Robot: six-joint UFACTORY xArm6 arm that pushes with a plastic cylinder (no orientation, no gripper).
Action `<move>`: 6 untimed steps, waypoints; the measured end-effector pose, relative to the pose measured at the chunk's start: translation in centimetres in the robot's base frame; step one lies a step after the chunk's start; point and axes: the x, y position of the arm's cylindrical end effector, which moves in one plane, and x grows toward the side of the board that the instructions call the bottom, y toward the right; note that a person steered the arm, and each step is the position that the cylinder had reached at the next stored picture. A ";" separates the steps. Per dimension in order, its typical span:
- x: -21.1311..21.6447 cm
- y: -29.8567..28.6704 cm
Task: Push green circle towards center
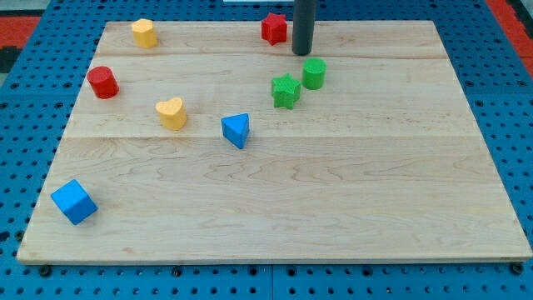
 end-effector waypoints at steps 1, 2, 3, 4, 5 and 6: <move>-0.8 3.5; -6.2 7.1; -8.8 5.7; -7.6 -1.8; -1.9 -1.5; 0.5 -0.3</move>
